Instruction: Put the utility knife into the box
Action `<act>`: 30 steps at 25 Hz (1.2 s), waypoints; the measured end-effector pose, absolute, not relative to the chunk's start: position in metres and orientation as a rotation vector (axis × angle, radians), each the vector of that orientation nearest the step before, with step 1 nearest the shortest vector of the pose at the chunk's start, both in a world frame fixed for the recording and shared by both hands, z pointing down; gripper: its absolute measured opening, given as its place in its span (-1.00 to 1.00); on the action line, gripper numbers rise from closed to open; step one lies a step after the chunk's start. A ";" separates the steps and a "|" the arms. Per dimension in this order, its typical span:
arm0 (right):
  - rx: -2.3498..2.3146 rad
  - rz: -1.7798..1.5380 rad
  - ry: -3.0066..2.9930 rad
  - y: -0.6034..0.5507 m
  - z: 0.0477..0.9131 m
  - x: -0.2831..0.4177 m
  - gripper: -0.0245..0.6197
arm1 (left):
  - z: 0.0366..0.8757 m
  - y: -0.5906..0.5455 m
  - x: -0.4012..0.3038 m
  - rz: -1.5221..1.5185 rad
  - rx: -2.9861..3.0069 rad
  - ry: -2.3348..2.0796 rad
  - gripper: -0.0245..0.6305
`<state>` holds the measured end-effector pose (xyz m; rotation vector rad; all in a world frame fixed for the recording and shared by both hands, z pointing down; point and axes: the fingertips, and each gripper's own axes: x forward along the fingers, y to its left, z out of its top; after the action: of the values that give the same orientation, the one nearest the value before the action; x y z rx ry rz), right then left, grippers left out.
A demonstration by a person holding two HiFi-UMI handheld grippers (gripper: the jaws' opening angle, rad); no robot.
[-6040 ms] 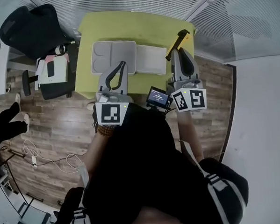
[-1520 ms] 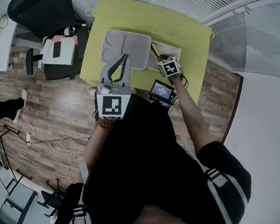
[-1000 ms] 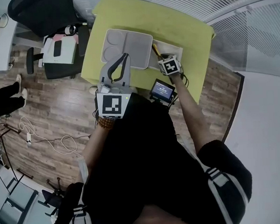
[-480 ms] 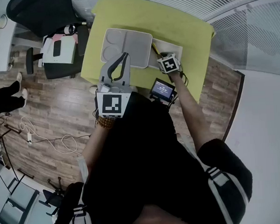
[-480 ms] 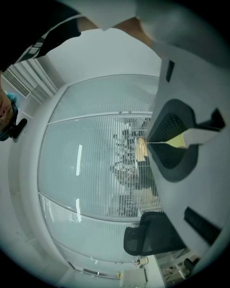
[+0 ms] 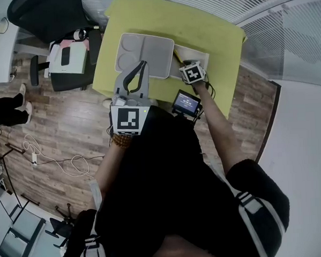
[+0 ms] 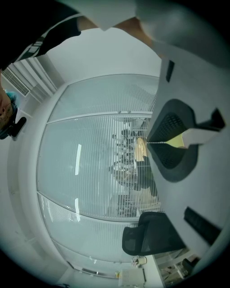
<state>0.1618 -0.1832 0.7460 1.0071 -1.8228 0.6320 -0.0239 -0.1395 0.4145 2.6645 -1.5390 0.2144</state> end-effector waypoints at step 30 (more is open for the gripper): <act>1.111 0.602 -1.880 -0.191 0.716 0.173 -0.65 | 0.415 -0.137 -0.009 0.199 2.709 -1.474 -0.87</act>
<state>0.1730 -0.1911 0.7163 1.1110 -1.8801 0.6016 -0.0086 -0.1366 0.4154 2.7086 -1.4743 0.1987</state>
